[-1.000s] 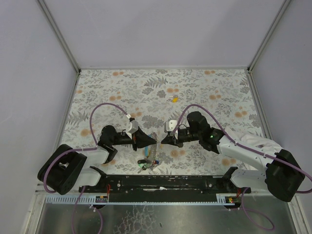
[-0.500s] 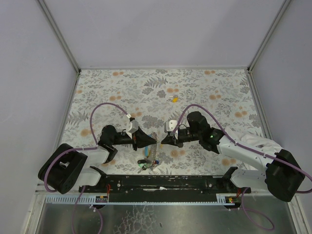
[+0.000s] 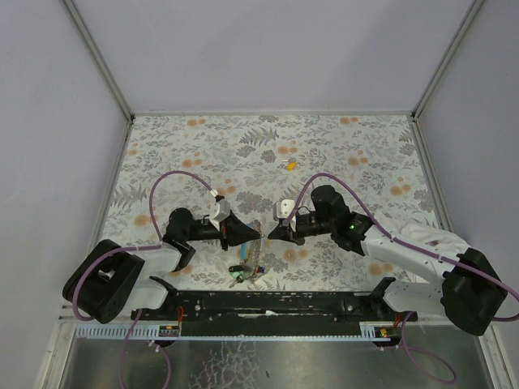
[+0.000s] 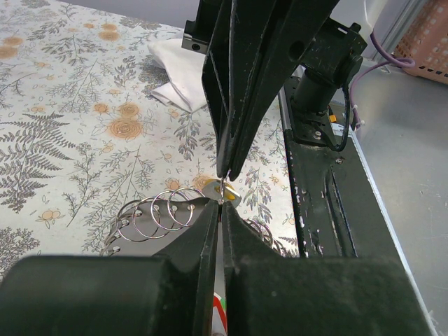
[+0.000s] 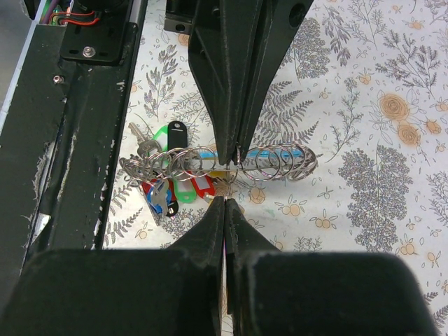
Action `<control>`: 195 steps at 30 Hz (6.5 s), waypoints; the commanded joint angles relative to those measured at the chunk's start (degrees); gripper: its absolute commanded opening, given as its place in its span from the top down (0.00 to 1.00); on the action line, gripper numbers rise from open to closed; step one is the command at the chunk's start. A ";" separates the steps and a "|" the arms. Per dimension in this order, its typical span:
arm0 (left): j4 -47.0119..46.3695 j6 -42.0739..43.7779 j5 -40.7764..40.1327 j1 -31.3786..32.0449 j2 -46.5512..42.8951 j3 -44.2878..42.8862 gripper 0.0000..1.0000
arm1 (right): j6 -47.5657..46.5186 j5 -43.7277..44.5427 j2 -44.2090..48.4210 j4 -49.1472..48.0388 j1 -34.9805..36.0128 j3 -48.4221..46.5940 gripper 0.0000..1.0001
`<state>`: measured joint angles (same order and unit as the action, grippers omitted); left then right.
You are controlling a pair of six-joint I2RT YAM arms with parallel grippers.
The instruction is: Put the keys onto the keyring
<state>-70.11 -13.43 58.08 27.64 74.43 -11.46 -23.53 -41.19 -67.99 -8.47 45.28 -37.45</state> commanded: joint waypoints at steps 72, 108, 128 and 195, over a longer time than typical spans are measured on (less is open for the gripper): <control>9.23 0.04 -5.68 1.54 -2.92 -3.91 1.00 | -0.45 5.62 2.98 -0.41 2.90 -1.92 1.00; -9.74 -16.99 -14.30 1.55 1.89 0.24 1.00 | -1.46 7.58 0.31 0.84 4.38 -2.62 1.00; -20.77 -20.60 -17.13 4.03 5.30 2.08 1.00 | 2.33 11.83 1.20 -8.79 4.95 2.41 0.92; 7.92 -11.49 -11.57 3.30 -5.16 -4.65 0.61 | -3.20 17.78 2.89 9.83 5.73 -10.34 1.00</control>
<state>-62.67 -22.85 45.56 30.81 69.12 -14.39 -26.59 -24.40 -65.19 1.43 50.26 -43.03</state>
